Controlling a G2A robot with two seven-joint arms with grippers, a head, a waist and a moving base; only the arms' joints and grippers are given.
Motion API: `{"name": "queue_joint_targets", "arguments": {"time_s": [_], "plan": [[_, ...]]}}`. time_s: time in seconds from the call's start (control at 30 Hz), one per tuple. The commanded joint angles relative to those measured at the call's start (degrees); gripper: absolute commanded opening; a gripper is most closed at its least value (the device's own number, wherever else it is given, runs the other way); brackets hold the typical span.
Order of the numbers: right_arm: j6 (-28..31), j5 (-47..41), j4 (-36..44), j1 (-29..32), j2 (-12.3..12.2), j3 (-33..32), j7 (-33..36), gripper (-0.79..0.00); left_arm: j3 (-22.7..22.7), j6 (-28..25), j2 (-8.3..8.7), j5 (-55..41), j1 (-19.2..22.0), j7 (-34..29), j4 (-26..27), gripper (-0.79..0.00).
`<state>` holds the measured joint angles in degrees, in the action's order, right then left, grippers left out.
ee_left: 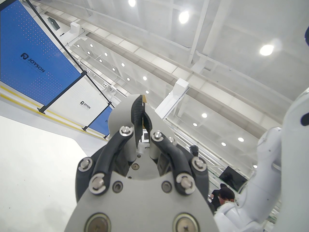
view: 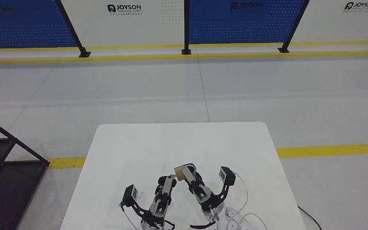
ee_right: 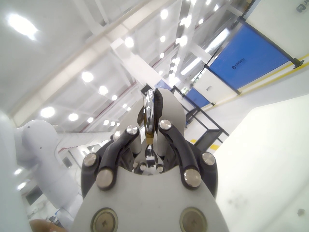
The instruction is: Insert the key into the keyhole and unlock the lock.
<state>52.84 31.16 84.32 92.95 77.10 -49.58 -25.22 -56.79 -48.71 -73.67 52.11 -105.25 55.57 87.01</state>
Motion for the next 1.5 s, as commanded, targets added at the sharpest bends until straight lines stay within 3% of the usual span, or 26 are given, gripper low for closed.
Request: {"name": "queue_joint_targets", "arguments": {"time_s": [0.0,0.43,0.97,1.47], "plan": [[0.0,0.0,0.0,0.1,0.0,-0.1,0.3,-0.785,0.0,0.0,-0.04,0.2,0.0,0.0,0.0,-0.785],[0.1,0.1,0.5,0.8,0.1,-0.7,1.9,-0.785,-0.5,1.9,-0.29,4.8,0.5,1.9,-1.0,-0.785],[-0.6,-0.9,1.5,1.9,0.0,-1.8,4.3,-0.785,1.5,14.7,-0.71,20.9,2.5,14.4,-5.2,-0.785],[-1.3,-1.5,2.5,2.5,-0.2,-2.5,6.9,-0.785,1.3,28.5,-0.59,29.0,3.8,17.9,-6.0,-0.785]]}}
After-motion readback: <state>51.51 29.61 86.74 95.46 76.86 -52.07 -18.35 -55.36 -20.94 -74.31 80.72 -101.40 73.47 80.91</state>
